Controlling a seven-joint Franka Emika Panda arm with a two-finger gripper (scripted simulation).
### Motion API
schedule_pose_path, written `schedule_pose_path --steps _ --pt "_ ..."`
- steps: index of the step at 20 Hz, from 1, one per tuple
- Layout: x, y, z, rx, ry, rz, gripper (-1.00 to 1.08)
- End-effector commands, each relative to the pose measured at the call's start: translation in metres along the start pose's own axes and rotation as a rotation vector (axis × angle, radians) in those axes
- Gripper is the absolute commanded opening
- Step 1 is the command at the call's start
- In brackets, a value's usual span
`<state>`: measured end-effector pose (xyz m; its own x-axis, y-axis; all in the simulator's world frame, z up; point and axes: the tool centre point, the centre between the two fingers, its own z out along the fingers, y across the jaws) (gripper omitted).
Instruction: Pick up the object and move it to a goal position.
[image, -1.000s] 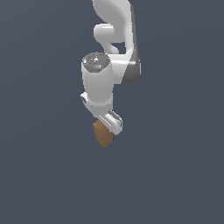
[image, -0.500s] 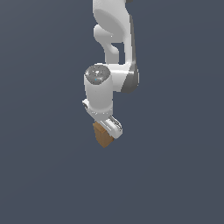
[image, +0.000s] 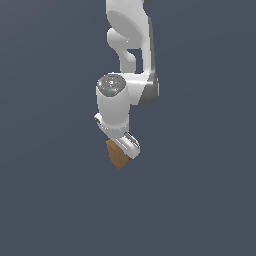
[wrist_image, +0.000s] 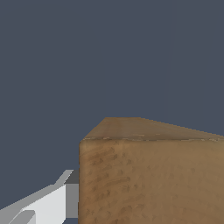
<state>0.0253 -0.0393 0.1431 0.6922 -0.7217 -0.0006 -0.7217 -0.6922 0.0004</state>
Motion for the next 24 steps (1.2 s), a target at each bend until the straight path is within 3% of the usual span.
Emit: schedule_pose_path --steps 1,12,24 --pt "0.0 0.0 0.0 0.0 0.0 0.0 -1.0" --pt "-0.018 -0.004 -0.031 0.0 0.0 0.0 -1.0" --pt "-0.08 -0.019 -0.141 -0.001 0.002 0.001 -1.0"
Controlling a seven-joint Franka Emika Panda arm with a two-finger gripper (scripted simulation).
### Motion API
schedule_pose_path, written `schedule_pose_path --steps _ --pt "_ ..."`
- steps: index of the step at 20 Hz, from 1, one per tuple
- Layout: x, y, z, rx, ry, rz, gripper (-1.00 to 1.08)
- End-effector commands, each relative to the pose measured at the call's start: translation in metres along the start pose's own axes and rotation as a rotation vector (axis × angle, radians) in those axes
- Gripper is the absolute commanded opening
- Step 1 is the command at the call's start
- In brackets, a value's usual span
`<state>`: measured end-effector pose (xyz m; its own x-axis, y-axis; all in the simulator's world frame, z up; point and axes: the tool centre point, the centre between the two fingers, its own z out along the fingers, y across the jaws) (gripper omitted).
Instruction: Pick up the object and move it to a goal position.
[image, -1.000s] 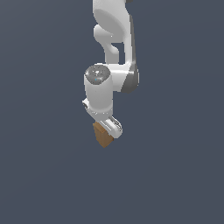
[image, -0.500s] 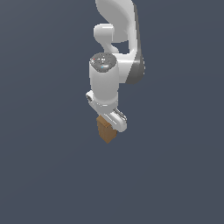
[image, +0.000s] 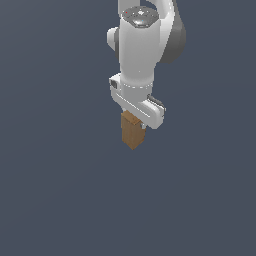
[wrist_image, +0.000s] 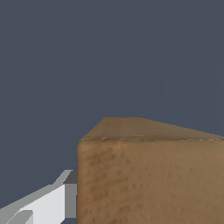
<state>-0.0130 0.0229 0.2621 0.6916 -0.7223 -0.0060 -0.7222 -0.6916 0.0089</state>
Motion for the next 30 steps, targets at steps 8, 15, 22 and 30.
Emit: schedule_pose_path --steps 8,15,22,30 --pt "-0.058 -0.015 -0.11 0.007 0.008 0.0 -1.0" --pt "-0.1 -0.027 -0.185 0.007 0.008 0.0 -1.0" --pt "-0.133 -0.038 -0.246 0.008 0.007 0.0 -1.0" --pt "-0.153 -0.046 -0.285 0.009 0.006 0.0 -1.0"
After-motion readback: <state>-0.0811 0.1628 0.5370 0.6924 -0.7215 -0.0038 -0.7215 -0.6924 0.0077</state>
